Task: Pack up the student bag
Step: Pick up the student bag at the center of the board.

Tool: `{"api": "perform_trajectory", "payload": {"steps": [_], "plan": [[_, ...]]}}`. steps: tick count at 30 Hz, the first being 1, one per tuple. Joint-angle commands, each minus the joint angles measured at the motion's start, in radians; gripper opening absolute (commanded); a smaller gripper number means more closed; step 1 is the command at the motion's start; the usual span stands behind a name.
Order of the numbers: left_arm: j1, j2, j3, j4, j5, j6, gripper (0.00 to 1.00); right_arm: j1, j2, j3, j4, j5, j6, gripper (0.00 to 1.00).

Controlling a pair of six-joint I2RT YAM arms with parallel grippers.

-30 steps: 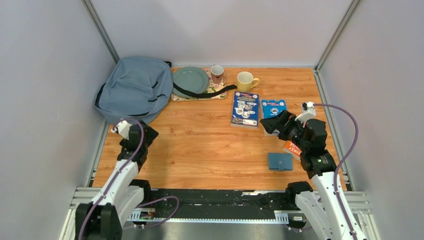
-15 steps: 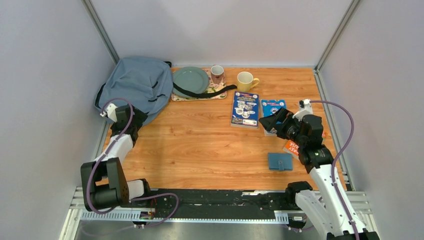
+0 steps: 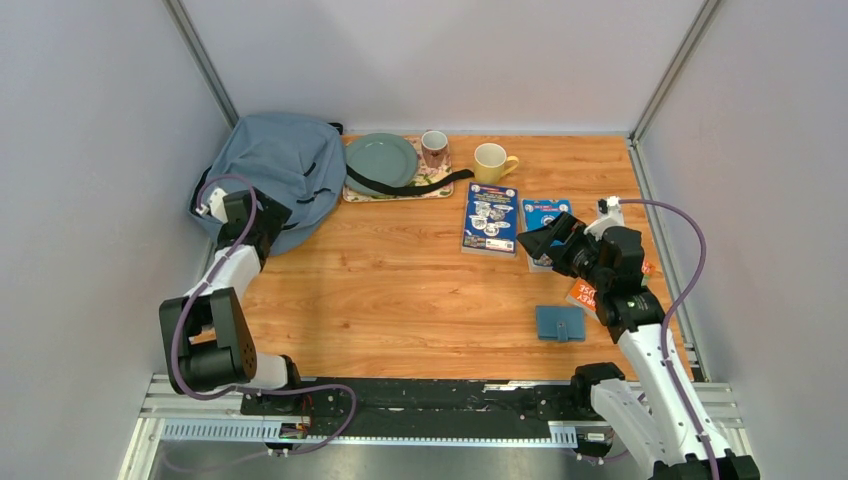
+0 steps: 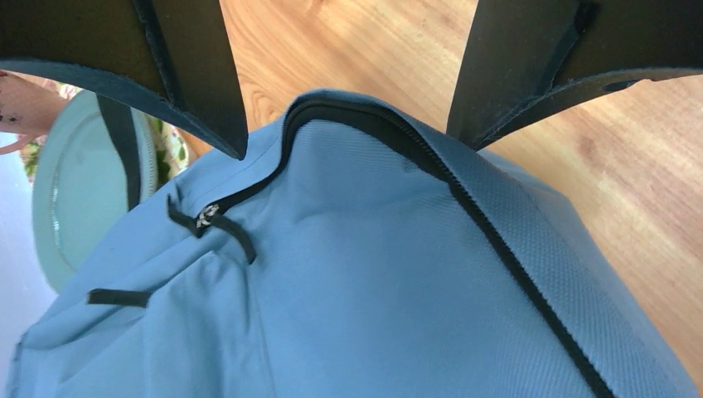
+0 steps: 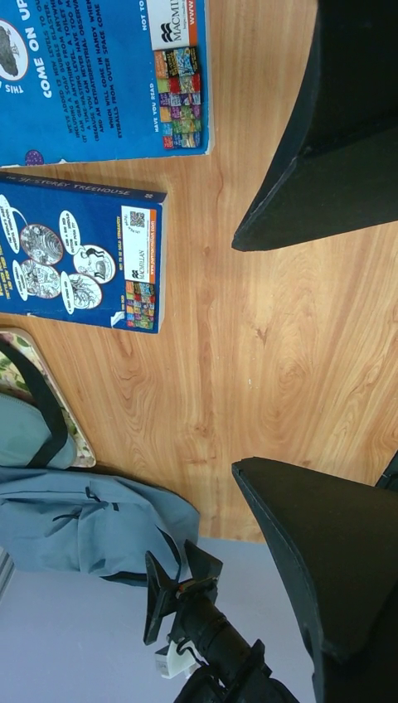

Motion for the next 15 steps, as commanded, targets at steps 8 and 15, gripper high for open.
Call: {"api": "perform_trajectory", "payload": {"steps": [8,15], "plan": [[0.052,0.054,-0.016,-0.105,0.100,-0.063,0.63,0.003,-0.007,0.053,-0.013,0.025,-0.007,0.98],[0.083,-0.056,-0.067,-0.120,0.068,-0.058,0.00,0.003,-0.025,0.052,-0.029,0.035,0.009,0.98]]}}
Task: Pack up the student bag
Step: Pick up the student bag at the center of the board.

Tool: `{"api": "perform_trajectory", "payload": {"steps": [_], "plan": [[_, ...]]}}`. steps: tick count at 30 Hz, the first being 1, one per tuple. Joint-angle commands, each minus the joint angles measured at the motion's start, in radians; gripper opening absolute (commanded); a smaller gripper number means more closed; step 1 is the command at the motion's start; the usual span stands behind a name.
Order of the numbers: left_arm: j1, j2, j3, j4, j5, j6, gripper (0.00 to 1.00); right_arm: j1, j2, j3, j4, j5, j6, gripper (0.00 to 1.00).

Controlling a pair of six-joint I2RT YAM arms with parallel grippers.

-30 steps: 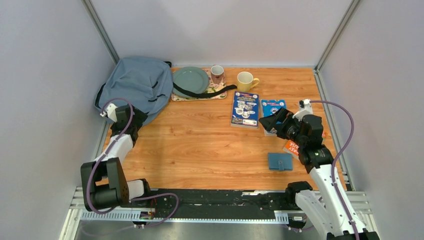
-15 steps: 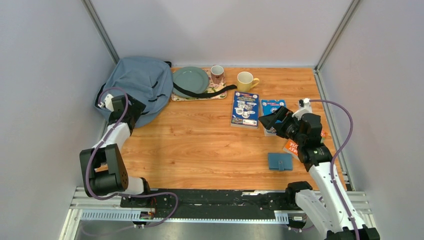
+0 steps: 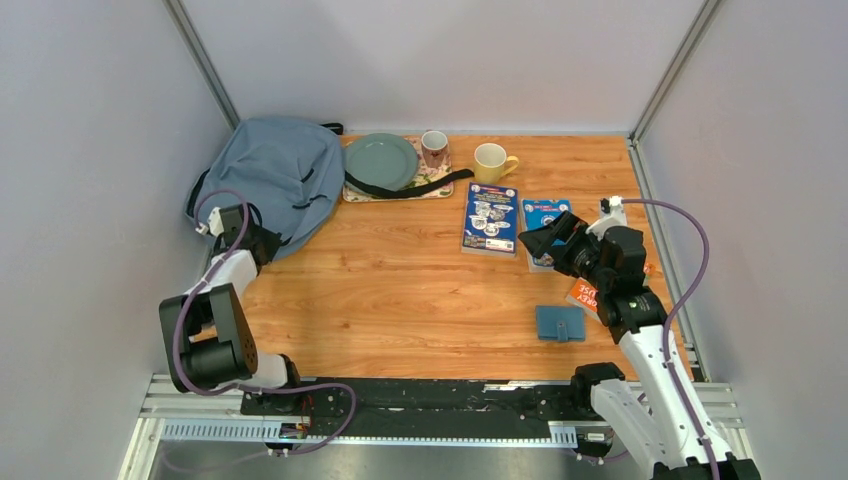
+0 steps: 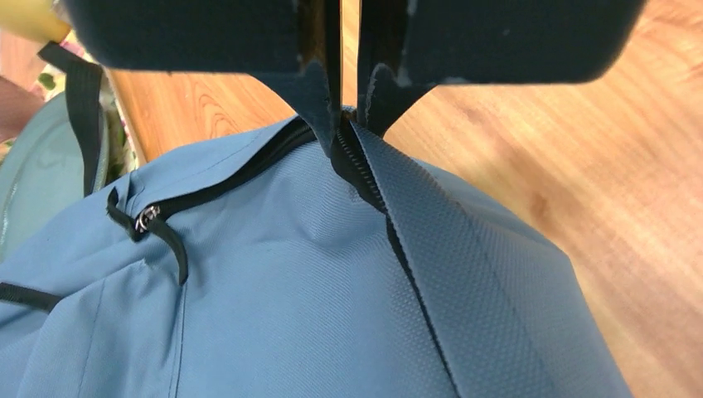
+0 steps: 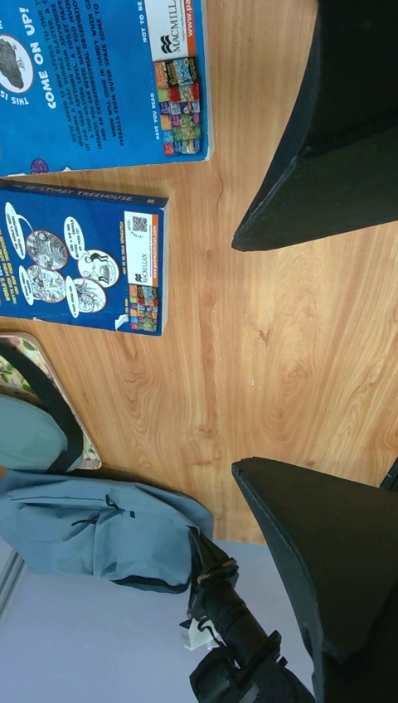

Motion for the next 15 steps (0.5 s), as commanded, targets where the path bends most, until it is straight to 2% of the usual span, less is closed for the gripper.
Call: {"api": "perform_trajectory", "payload": {"steps": [1,3,11,15], "plan": [[0.022,-0.136,-0.045,-0.031,-0.023,0.012,0.00,0.001,-0.023,0.037,-0.006,0.017,0.011,0.98],[0.021,-0.193,-0.063,-0.034,-0.011,0.022,0.00,0.000,-0.023,0.038,0.000,0.006,0.017,0.98],[0.021,-0.604,-0.201,-0.093,0.061,0.087,0.00,0.003,-0.019,0.002,0.090,-0.082,0.064,0.98],[0.021,-0.751,-0.226,-0.253,0.043,0.134,0.00,0.004,0.018,-0.009,0.130,-0.124,0.080,0.97]]}}
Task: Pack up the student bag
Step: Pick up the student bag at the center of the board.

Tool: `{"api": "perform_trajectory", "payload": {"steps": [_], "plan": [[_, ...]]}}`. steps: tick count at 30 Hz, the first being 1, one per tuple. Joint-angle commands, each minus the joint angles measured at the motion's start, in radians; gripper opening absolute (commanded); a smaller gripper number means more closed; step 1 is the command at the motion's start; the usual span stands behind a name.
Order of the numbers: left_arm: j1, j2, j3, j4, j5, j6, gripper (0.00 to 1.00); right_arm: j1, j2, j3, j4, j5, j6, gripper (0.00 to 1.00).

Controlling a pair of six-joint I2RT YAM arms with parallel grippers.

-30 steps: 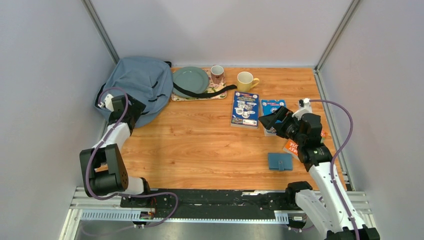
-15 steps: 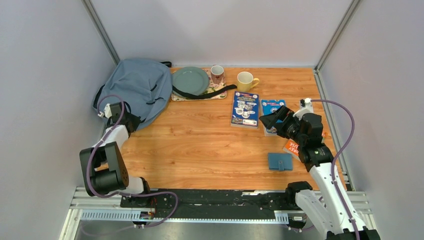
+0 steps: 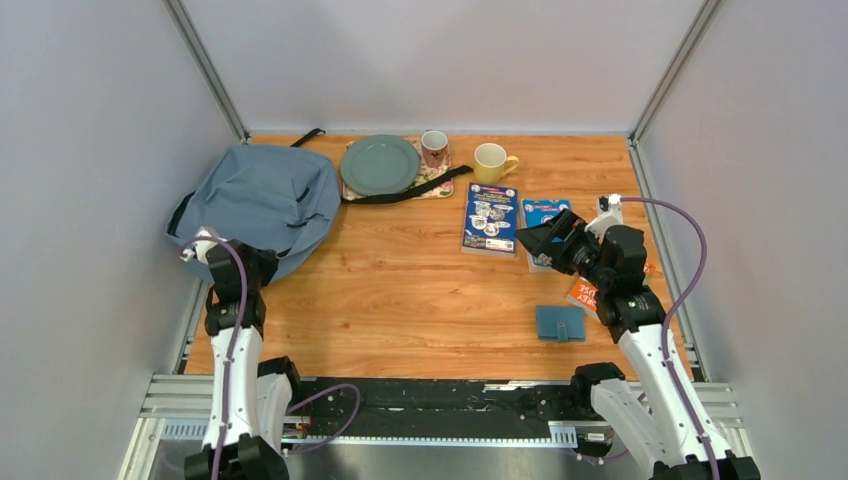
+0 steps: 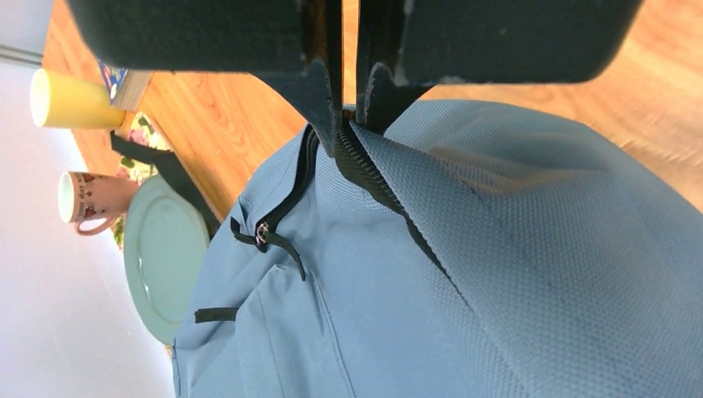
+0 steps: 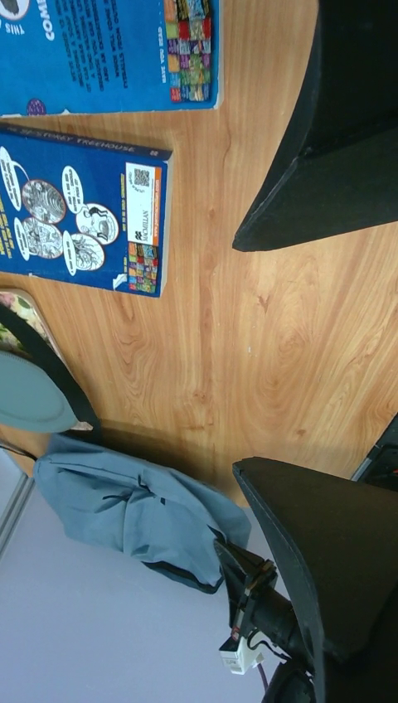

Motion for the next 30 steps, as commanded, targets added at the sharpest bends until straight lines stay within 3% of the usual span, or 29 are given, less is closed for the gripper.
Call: {"api": "perform_trajectory", "payload": {"steps": [1,4,7,12,17,22,27,30], "plan": [[0.009,-0.127,0.013,-0.154,0.001,0.099,0.00,0.003,0.045,0.002,0.083,-0.073,0.028,0.97],[0.009,-0.202,0.035,-0.235,0.017,0.147,0.00,0.006,0.079,0.006,0.089,-0.107,0.027,0.97],[0.009,-0.261,0.101,-0.283,0.121,0.199,0.00,0.023,0.103,0.005,0.114,-0.124,0.036,0.97],[0.009,-0.319,0.194,-0.332,0.360,0.305,0.00,0.072,0.181,0.018,0.138,-0.116,0.047,0.97],[-0.006,-0.333,0.253,-0.407,0.581,0.356,0.00,0.222,0.293,0.061,0.171,-0.046,0.060,0.97],[-0.050,-0.365,0.264,-0.445,0.629,0.408,0.00,0.392,0.537,0.156,0.298,-0.039,0.147,0.96],[-0.072,-0.385,0.265,-0.450,0.713,0.449,0.00,0.492,0.772,0.218,0.546,-0.096,0.302,0.95],[-0.087,-0.406,0.261,-0.427,0.787,0.462,0.00,0.552,0.905,0.300,0.600,-0.101,0.355,0.95]]}}
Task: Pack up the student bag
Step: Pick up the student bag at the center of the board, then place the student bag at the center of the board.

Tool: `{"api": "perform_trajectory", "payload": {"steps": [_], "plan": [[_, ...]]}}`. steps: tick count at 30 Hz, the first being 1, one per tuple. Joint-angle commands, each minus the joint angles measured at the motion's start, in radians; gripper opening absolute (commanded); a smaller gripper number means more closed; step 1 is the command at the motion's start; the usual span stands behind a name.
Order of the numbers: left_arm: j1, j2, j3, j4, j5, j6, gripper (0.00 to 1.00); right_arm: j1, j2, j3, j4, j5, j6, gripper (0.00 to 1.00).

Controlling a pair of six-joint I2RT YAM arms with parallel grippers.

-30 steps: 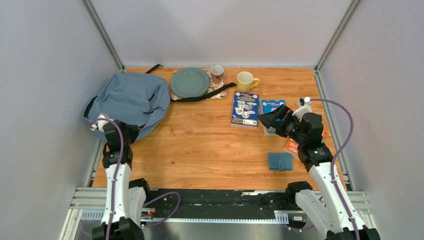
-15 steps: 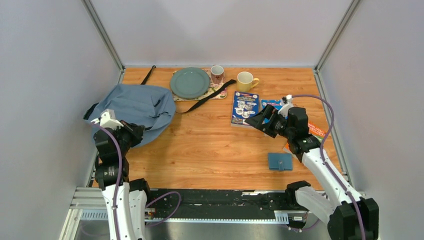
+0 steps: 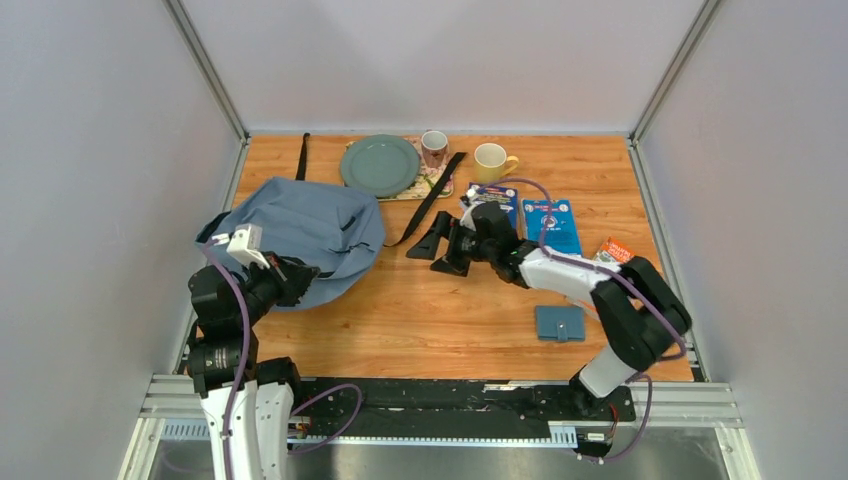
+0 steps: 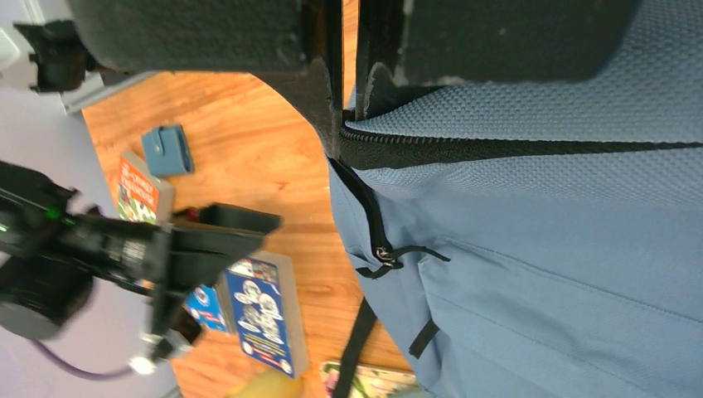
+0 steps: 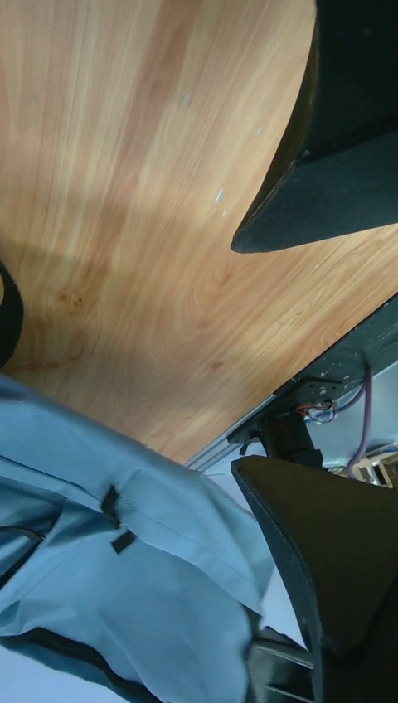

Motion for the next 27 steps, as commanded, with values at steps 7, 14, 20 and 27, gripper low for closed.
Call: {"api": "perform_trajectory", "payload": {"steps": [7,14,20,27], "plan": [[-0.088,-0.053,0.061,0.013,0.230,0.146,0.00,0.099,0.269,0.166,0.329,0.011,0.241,0.95],[-0.142,-0.073,0.078,-0.034,0.226,0.212,0.00,0.115,0.443,0.189,0.592,-0.026,0.415,0.68],[-0.151,-0.081,0.080,-0.025,0.198,0.210,0.00,0.116,0.311,0.107,0.577,0.061,0.328,0.12],[-0.150,-0.085,0.043,0.122,0.351,0.113,0.00,0.129,-0.032,0.038,0.237,0.229,0.059,0.00]]}}
